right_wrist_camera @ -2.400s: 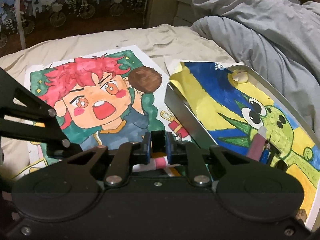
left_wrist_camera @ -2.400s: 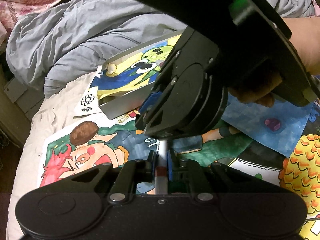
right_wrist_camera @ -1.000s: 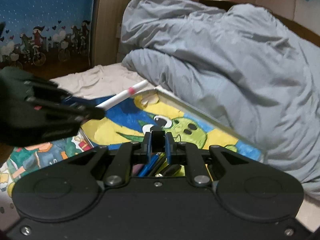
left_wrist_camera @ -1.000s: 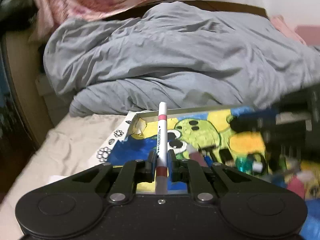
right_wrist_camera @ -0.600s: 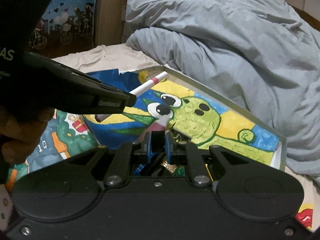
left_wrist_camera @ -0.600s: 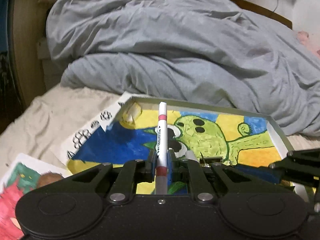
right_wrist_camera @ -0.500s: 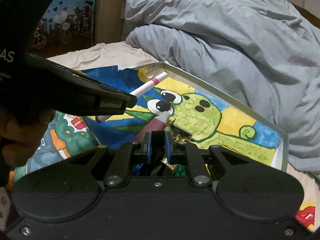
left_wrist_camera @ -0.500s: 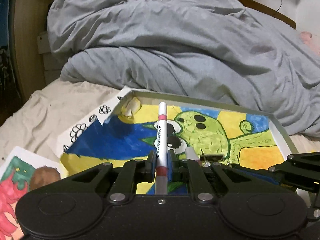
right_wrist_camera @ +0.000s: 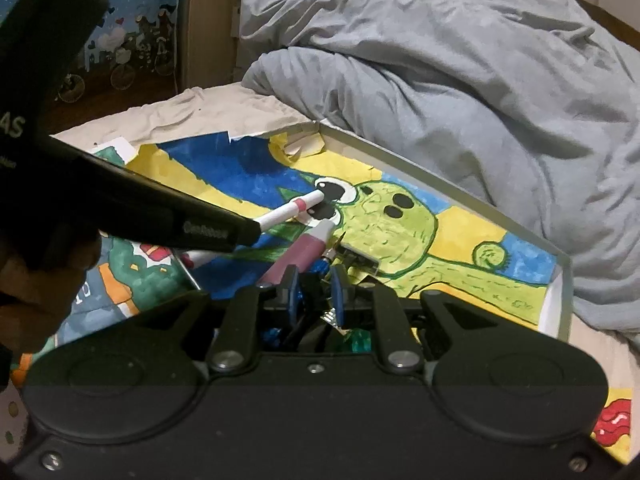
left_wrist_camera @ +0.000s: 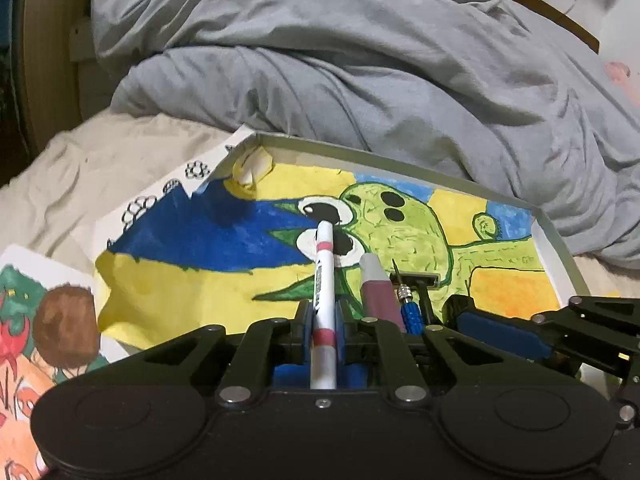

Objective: Organize rigid objects

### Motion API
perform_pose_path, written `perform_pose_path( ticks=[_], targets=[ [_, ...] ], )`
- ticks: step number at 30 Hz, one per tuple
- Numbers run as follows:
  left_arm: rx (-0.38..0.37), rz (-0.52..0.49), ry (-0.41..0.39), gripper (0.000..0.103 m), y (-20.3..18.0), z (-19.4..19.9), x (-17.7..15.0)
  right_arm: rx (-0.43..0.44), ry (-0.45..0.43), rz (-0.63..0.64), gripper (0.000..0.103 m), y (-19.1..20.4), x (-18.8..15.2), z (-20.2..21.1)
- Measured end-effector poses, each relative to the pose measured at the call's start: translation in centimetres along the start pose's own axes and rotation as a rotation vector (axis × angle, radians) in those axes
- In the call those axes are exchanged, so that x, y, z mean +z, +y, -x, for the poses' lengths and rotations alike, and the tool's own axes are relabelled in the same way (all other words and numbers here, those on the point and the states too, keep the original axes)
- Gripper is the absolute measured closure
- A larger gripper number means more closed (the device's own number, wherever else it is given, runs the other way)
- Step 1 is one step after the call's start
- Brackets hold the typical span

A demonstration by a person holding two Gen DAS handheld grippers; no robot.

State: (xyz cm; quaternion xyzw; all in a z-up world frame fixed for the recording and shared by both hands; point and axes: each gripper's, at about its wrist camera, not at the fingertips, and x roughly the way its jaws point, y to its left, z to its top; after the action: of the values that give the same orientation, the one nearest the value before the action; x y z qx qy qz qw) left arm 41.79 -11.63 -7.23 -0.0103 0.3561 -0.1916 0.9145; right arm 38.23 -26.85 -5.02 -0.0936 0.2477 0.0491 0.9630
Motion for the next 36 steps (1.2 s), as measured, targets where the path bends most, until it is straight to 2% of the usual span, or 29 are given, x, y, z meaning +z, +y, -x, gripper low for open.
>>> perform_pose_path(
  ticks=[2,5,9,11,13,15,19,21,23,26,32,36],
  targets=[
    [0.000,0.029,-0.003,0.088,0.3,0.4,0.2,-0.009,-0.012,-0.005,0.074,-0.3,0.2,0.9],
    [0.001,0.062,-0.034,0.081,0.8,1.6,0.7,-0.016,-0.041,-0.014,0.061,-0.8,0.8,2.9],
    [0.015,0.069,-0.100,0.063,1.3,4.5,1.1,-0.016,-0.079,-0.025,0.050,-1.2,1.6,5.8],
    [0.030,0.054,-0.133,0.057,1.3,6.2,1.1,-0.017,-0.107,-0.032,0.037,-1.2,1.9,7.4],
    [0.043,0.050,-0.175,0.049,1.4,8.1,1.0,-0.012,-0.135,-0.052,0.029,-1.3,2.1,9.0],
    [0.063,0.050,-0.223,0.040,1.4,10.2,0.7,-0.012,-0.156,-0.062,0.028,-1.1,2.1,10.7],
    [0.126,0.016,-0.318,0.022,0.7,14.4,-0.6,-0.005,-0.199,-0.097,0.016,-0.6,1.6,13.8],
    [0.158,0.001,-0.369,0.013,0.3,16.7,-1.6,0.002,-0.216,-0.119,0.015,-0.2,1.1,15.2],
    [0.179,0.007,-0.404,0.010,0.1,18.6,-2.7,-0.001,-0.237,-0.145,0.008,0.1,0.4,16.6],
    [0.204,0.044,-0.435,0.008,-0.1,21.2,-4.8,-0.010,-0.259,-0.187,0.004,0.4,-0.9,18.4],
    [0.244,0.053,-0.443,0.004,-0.6,24.5,-8.7,-0.032,-0.298,-0.282,0.001,0.7,-3.6,21.4],
    [0.263,0.046,-0.442,0.003,-1.1,26.1,-10.7,-0.068,-0.314,-0.302,0.001,1.4,-5.5,23.0]
  ],
)
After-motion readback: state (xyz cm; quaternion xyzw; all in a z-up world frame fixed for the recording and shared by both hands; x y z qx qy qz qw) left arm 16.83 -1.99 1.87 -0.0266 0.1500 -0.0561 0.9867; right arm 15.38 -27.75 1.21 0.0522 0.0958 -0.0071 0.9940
